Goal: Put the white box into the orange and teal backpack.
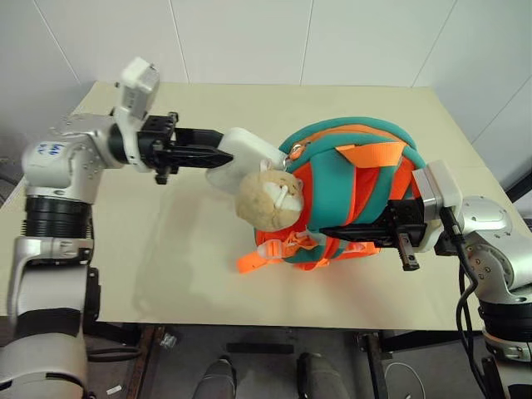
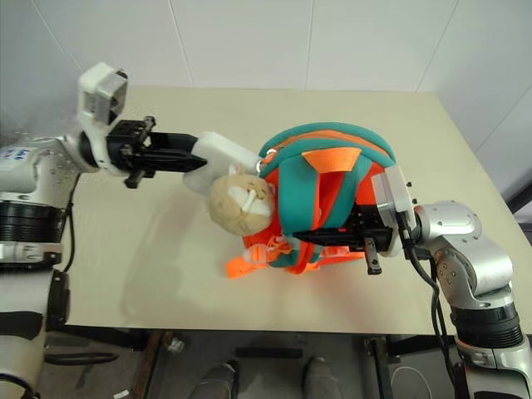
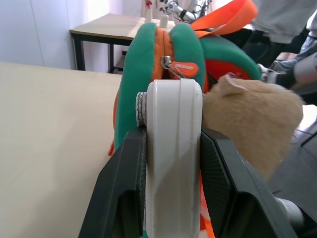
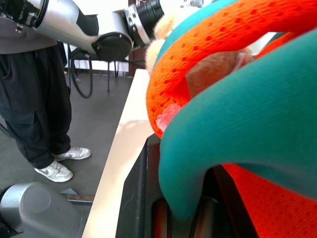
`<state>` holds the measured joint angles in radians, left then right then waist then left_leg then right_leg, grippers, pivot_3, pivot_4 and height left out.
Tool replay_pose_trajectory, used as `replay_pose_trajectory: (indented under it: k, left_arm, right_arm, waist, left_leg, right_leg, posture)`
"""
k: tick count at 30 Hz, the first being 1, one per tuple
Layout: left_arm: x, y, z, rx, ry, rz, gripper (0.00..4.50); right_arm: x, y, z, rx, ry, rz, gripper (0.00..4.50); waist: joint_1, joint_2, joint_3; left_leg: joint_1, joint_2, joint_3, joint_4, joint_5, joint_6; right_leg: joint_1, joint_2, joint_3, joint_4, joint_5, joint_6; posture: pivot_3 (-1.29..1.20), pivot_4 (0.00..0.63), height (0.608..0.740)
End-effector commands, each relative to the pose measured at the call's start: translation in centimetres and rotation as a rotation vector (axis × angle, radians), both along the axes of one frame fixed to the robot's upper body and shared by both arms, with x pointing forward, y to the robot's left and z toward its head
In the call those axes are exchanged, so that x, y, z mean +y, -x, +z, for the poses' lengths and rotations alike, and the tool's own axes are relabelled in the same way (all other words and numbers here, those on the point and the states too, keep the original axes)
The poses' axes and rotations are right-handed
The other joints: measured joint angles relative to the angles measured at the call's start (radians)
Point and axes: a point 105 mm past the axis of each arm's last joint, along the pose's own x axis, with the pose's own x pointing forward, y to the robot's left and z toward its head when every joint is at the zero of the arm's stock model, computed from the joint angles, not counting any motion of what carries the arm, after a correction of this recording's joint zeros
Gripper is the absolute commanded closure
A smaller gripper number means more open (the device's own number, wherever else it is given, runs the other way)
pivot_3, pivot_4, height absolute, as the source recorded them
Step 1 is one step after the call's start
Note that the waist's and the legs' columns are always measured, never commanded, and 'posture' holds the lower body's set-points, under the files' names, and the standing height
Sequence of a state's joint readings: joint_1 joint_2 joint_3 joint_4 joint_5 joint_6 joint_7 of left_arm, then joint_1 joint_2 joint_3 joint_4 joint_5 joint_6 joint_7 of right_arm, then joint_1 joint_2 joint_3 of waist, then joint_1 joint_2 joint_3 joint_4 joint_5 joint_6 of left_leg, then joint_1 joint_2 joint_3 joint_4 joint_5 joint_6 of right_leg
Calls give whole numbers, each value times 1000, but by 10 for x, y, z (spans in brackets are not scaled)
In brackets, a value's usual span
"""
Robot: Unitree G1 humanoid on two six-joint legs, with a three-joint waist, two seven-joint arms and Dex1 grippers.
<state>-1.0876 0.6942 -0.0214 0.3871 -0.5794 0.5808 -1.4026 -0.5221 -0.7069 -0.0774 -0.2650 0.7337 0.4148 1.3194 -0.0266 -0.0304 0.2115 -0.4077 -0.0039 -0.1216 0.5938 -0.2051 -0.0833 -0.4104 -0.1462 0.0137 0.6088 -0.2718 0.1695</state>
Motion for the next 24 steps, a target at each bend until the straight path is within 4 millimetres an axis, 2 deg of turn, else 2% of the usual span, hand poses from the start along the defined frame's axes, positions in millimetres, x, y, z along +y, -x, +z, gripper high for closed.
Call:
replay_pose_trajectory:
  k: [1, 7, 11, 14, 20, 24]
  left_arm:
    - [-18, 1, 7, -85, -2, -3, 3284]
    - [-48, -8, -2, -86, 39, 10, 3284]
    - [-67, -13, -16, -59, 48, 22, 3284]
    - [-76, -13, -24, -26, 35, 23, 3284]
    - [-84, -12, -27, 46, 33, 53, 3284]
    - [-75, 8, -19, 42, 19, -39, 1972]
  right_arm:
    - [3, 2, 7, -44, -15, 16, 4500]
    - [3, 1, 8, -46, -17, 12, 4500]
    - [4, 0, 7, -46, -16, 6, 4500]
    - [4, -1, 7, -47, -13, -4, 4500]
    - [4, -3, 7, -47, -9, -17, 4500]
    - [3, -3, 6, -46, -5, -25, 4500]
  waist:
    - [-1, 0, 0]
    - [0, 0, 0]
    - [2, 0, 0]
    - [-2, 0, 0]
    - [1, 0, 0]
    - [-3, 0, 0]
  left_leg:
    - [0, 0, 0, 0, 0, 0]
    - [0, 0, 0, 0, 0, 0]
    - [0, 0, 0, 1, 0, 0]
    - [0, 0, 0, 1, 0, 0]
    - [0, -1, 0, 2, 0, 0]
    - [0, -1, 0, 2, 0, 0]
  right_leg:
    - [0, 0, 0, 0, 0, 0]
    - [0, 0, 0, 0, 0, 0]
    - [0, 0, 0, 0, 0, 0]
    - [0, 0, 0, 0, 0, 0]
    - [1, 0, 1, 0, 1, 1]
    - [0, 0, 1, 0, 1, 1]
  posture:
    - [0, 150, 740]
    - [0, 150, 740]
    - [0, 150, 740]
    - [0, 150, 740]
    - [0, 150, 740]
    - [0, 150, 740]
